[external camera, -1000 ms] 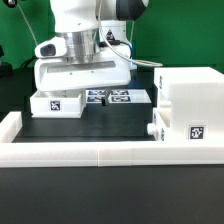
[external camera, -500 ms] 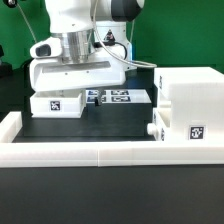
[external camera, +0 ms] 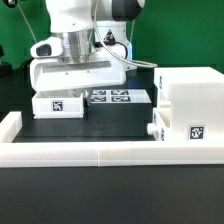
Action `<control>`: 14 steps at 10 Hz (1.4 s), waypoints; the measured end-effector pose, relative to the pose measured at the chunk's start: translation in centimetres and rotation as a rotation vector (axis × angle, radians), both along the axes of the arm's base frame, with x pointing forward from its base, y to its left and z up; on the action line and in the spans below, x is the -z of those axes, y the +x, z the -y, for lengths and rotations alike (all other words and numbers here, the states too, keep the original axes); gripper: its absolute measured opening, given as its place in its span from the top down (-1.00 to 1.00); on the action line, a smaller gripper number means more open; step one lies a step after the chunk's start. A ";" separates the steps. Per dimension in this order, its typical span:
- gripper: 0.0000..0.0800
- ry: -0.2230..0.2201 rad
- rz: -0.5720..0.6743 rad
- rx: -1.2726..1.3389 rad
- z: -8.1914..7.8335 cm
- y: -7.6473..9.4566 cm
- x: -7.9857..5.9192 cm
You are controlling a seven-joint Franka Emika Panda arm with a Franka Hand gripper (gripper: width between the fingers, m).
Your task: Assemble drawer
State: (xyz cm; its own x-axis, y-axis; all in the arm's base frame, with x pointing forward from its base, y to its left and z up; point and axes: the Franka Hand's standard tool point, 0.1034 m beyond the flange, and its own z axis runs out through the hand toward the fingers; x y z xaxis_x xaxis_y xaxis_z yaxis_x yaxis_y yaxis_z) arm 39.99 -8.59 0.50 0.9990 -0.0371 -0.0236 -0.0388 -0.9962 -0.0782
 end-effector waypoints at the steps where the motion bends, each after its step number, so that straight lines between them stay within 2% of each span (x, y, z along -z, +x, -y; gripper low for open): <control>1: 0.89 0.000 0.000 0.000 0.0 0.0 0.0; 6: 0.89 -0.001 0.003 -0.002 0.0 0.2 -0.1; 9: 0.89 0.034 -0.026 -0.112 -0.9 2.8 -3.0; 11: 0.89 0.034 -0.024 -0.131 -0.9 2.5 -2.5; 14: 0.89 0.053 -0.005 -0.433 -0.8 2.6 -2.2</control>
Offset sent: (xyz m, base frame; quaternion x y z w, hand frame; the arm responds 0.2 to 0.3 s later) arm 0.0000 0.0000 0.0000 0.0000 0.0000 0.0000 1.0000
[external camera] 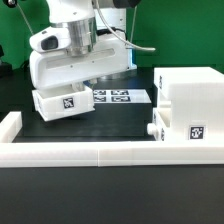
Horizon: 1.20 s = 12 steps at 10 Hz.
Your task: Assemble drawer
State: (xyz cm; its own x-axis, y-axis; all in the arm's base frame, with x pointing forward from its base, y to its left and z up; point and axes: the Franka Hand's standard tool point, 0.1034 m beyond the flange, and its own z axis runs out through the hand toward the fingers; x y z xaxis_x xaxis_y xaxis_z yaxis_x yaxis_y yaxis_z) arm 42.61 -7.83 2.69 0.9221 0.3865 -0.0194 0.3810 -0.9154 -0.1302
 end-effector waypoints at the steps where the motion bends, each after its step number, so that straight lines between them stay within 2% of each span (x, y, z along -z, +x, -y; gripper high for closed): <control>1: 0.89 0.002 0.015 -0.081 0.0 1.4 -0.6; 4: 0.89 -0.014 0.064 -0.370 -0.5 5.3 -2.5; 5: 0.89 -0.020 0.074 -0.444 -0.6 5.7 -2.7; 9: 0.89 -0.008 0.095 -0.776 -0.3 5.6 -2.5; 12: 0.89 -0.036 0.117 -1.080 -1.2 7.4 -3.2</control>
Offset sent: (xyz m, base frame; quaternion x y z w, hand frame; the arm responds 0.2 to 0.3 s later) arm 0.0499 0.0120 0.0220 -0.0149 -0.0207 -0.2373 0.9711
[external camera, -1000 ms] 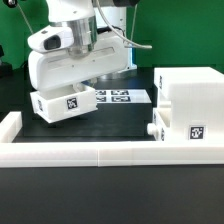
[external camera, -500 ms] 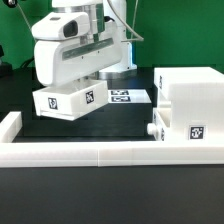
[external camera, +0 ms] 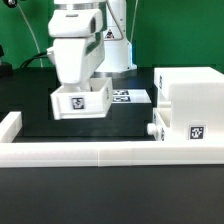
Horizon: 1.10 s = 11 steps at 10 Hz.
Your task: Assemble drawer
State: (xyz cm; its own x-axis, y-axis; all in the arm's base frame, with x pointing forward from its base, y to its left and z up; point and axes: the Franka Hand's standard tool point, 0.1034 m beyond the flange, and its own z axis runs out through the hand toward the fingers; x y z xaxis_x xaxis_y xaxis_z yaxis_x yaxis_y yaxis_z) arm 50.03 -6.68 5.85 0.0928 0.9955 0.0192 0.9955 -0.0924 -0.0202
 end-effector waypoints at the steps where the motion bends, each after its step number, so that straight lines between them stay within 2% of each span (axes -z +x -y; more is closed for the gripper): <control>1: 0.89 -0.002 0.004 -0.008 -0.2 0.3 0.0; 5: 0.89 -0.001 0.000 -0.007 -0.1 0.1 0.1; 8: 0.89 -0.012 0.001 -0.049 -2.3 0.7 0.4; 11: 0.89 -0.009 0.000 -0.048 -1.6 0.6 0.5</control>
Offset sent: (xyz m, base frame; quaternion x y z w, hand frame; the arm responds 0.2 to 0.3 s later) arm 0.0000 0.0000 0.0000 0.0000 0.0000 0.0000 1.0000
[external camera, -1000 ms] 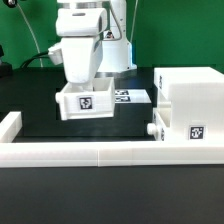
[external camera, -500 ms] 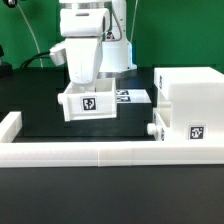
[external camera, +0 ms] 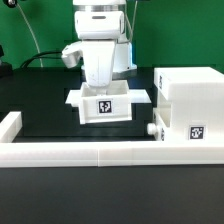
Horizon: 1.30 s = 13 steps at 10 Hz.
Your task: Assemble drawer
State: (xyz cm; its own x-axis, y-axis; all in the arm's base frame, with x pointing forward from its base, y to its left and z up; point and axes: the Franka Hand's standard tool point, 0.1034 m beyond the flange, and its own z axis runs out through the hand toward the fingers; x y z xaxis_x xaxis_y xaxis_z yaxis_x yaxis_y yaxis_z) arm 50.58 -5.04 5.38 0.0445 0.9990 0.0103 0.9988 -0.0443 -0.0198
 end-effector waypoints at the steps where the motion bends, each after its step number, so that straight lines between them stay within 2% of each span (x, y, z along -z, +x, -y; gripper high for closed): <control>1: 0.89 0.000 0.001 -0.011 0.0 0.0 0.0; 4: 0.89 0.020 0.010 -0.079 1.1 0.3 0.0; 7: 0.89 0.019 0.006 -0.043 0.7 0.2 0.2; 9: 0.89 0.019 0.003 0.020 -0.5 0.4 0.3; 11: 0.89 0.018 0.019 0.054 -2.2 1.6 -0.3; 12: 0.89 0.019 0.027 0.050 -2.7 1.8 -0.4; 13: 0.89 0.018 0.024 0.053 -2.4 1.7 -0.3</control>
Offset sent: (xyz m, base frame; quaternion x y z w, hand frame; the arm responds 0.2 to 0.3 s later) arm 0.0182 0.0163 0.0020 -0.0112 0.0992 -0.0659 0.9928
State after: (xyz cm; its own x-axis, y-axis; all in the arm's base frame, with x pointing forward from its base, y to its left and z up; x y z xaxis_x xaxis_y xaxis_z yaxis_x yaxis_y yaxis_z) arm 52.26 -2.59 5.64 0.0973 0.9948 0.0299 0.9952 -0.0975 0.0028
